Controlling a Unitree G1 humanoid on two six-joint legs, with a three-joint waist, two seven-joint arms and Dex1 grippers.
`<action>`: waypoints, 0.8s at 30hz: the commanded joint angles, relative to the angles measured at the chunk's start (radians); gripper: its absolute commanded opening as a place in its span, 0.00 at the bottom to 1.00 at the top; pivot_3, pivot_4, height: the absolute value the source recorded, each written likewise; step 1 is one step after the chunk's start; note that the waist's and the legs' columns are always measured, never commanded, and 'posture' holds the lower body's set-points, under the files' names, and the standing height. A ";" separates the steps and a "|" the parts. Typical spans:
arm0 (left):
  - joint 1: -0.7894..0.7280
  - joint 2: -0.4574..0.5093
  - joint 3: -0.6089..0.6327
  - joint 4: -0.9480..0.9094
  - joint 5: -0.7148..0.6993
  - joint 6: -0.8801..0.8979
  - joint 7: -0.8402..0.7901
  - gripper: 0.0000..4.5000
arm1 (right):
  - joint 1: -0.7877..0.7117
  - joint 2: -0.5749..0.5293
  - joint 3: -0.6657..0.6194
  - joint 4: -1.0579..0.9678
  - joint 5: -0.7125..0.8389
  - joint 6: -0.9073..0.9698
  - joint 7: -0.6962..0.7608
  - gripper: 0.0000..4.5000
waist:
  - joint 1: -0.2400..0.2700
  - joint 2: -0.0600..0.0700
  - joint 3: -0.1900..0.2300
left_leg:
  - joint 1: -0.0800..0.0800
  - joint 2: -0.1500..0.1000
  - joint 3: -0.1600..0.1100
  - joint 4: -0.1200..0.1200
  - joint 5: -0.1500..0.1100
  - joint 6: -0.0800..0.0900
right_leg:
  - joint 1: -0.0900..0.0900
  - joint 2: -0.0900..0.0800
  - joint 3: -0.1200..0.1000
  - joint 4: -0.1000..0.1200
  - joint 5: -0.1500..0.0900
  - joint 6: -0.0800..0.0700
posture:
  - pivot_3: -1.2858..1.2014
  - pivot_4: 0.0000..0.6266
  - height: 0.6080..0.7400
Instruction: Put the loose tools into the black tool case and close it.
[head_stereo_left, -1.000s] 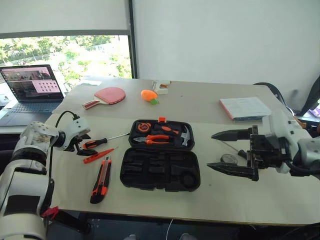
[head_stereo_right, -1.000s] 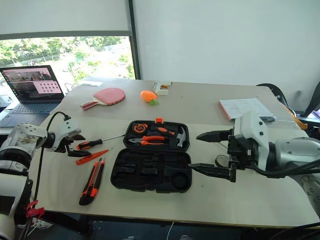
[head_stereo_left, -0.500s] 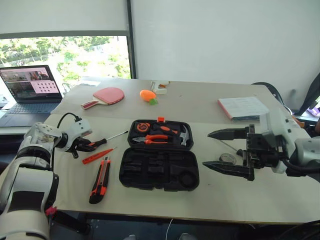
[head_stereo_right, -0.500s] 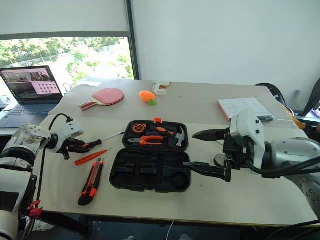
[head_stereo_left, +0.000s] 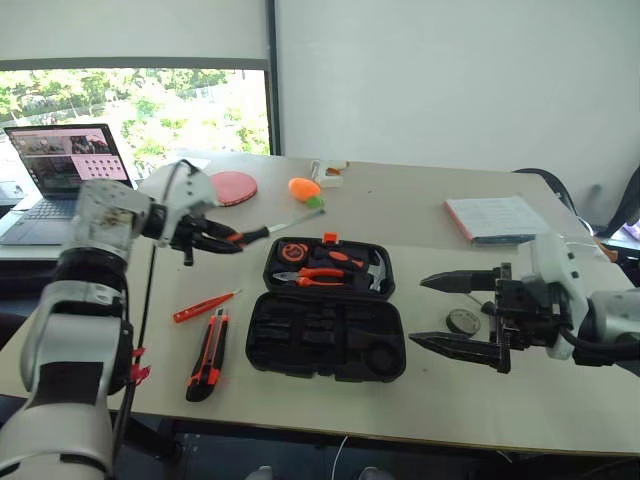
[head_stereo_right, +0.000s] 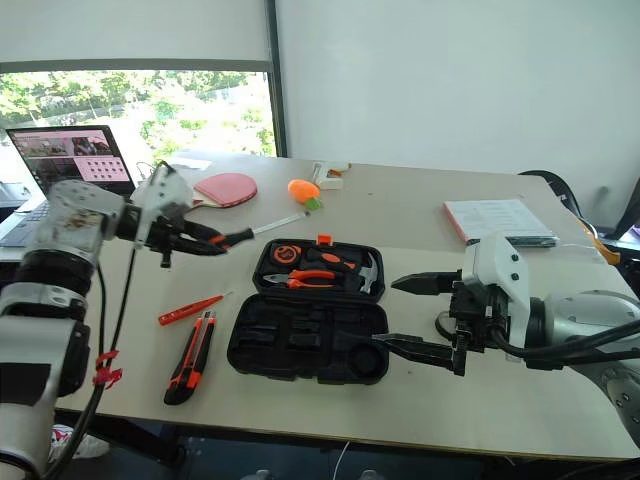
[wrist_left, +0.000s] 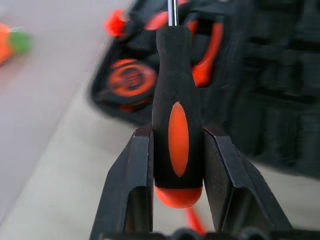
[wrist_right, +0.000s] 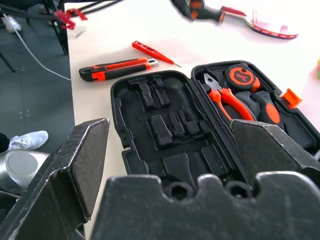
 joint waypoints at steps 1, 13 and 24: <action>0.046 -0.021 -0.052 -0.216 0.004 0.123 0.015 0.20 | 0.005 0.004 -0.032 -0.028 0.006 -0.013 -0.013 1.00 | -0.003 0.000 0.000 | 0.000 0.000 -0.001 0.000 0.000 0.000 | 0.000 0.000 0.000 0.000 0.000 0.000 | 0.52 0.24 1.00; 0.118 -0.048 -0.174 -0.272 0.071 0.070 0.107 0.20 | 0.070 0.024 -0.074 -0.071 0.022 -0.009 -0.061 1.00 | -0.007 0.001 0.000 | 0.004 0.000 -0.002 0.001 0.000 0.000 | 0.001 0.002 0.003 0.001 0.001 -0.001 | 0.52 0.24 1.00; 0.085 -0.065 -0.192 -0.176 0.100 -0.053 0.138 0.58 | 0.077 0.023 -0.079 -0.075 0.020 -0.012 -0.076 1.00 | -0.005 0.001 0.000 | 0.004 -0.001 -0.001 0.000 0.000 0.000 | 0.001 0.002 0.003 0.001 0.001 -0.001 | 0.52 0.24 1.00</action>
